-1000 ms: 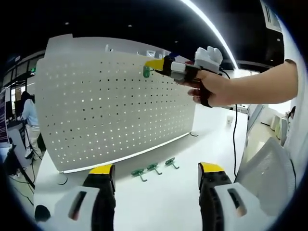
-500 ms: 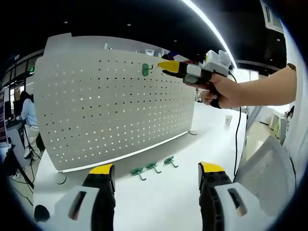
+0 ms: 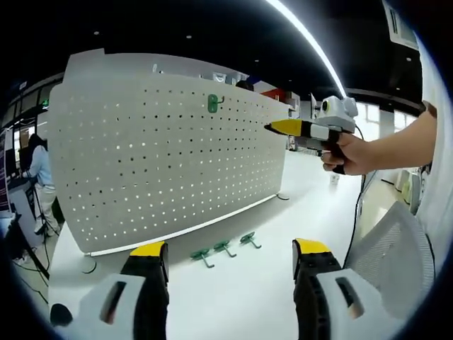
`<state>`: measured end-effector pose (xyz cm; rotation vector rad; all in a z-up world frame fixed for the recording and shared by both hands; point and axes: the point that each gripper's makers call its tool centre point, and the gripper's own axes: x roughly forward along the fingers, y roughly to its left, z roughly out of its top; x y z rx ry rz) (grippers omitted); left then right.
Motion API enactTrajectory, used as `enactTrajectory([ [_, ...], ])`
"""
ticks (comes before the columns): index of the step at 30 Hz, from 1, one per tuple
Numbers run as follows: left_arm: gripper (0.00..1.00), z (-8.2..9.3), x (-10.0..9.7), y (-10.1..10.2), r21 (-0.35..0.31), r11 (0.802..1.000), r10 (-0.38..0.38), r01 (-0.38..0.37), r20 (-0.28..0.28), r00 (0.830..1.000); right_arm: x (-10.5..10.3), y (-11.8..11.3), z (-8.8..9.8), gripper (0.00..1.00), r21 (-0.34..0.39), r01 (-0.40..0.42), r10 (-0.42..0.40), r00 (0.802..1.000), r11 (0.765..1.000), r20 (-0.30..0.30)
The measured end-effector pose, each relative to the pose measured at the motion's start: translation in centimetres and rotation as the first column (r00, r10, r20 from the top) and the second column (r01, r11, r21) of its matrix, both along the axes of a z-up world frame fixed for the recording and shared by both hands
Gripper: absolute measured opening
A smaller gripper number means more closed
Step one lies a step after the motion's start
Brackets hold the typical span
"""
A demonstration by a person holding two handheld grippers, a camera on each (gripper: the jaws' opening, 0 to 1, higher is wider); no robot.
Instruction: Insert the hook assembly into the mounting plate slot until the hook locks in place.
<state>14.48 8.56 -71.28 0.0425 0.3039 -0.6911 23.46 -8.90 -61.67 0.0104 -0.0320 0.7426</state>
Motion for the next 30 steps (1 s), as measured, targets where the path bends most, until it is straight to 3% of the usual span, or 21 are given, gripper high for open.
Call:
enactTrajectory([
  [13, 0.73, -0.2, 0.1, 0.0, 0.005, 1.0, -0.001, 0.001, -0.006, 1.0, -3.1, -2.9, -3.9, 0.57, -0.011, 0.024, -0.024, 0.996, 1.0, -0.086],
  [30, 0.73, -0.7, -0.1, 0.0, 0.013, 1.0, -0.012, 0.012, -0.02, 1.0, -5.6, -5.3, -7.2, 0.57, -0.041, 0.027, -0.034, 0.986, 0.999, -0.165],
])
